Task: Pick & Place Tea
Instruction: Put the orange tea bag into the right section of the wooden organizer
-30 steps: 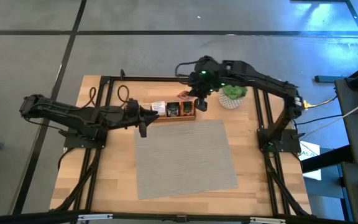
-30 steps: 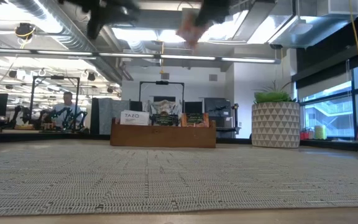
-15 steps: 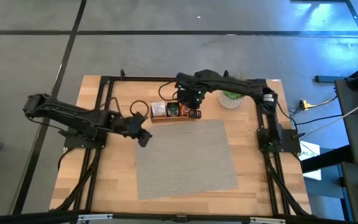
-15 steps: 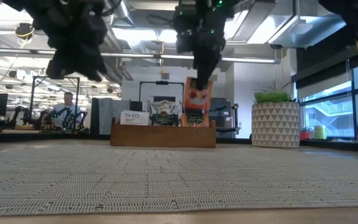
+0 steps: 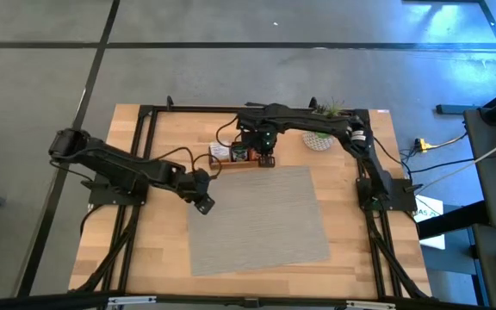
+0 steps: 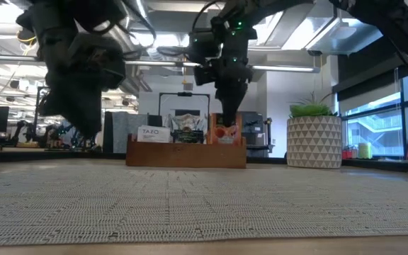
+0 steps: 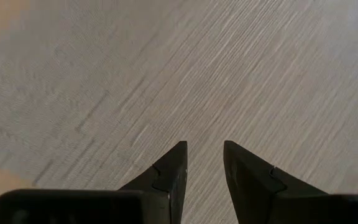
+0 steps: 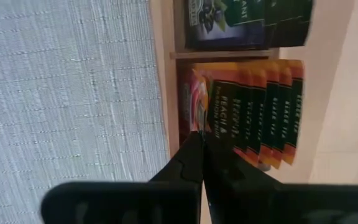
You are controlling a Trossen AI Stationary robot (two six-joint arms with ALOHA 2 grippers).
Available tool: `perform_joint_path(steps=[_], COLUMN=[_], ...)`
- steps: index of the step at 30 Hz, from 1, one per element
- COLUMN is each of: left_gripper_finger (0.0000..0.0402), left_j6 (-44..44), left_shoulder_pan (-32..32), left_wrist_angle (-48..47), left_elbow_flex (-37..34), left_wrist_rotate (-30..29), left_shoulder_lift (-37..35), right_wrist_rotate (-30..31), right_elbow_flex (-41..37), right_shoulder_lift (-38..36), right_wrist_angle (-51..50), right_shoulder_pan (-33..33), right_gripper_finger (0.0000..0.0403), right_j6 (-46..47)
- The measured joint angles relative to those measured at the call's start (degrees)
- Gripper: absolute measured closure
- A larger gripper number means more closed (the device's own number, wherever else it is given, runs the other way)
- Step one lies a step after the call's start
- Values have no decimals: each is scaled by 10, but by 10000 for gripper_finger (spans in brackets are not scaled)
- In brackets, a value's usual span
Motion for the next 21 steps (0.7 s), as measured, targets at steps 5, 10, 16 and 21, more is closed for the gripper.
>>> perform_joint_path(steps=[5, 10, 16, 21], left_gripper_finger=[303, 299, 303, 301], left_j6=[-3, -4, -19, -33], left_shoulder_pan=[0, 1, 1, 1], left_wrist_angle=[-2, -12, -62, -96], left_elbow_flex=[0, 0, 0, 0], left_wrist_rotate=[19, 19, 12, -14], left_shoulder_lift=[32, 53, 61, 61], right_wrist_rotate=[0, 0, 0, 0], right_elbow_flex=[0, 0, -1, -17], right_shoulder_lift=[14, 17, 17, 17], right_wrist_angle=[1, 7, 18, 32], right_shoulder_pan=[0, 0, 0, 0], right_gripper_finger=[399, 399, 399, 399], right_j6=[0, 1, 16, 19])
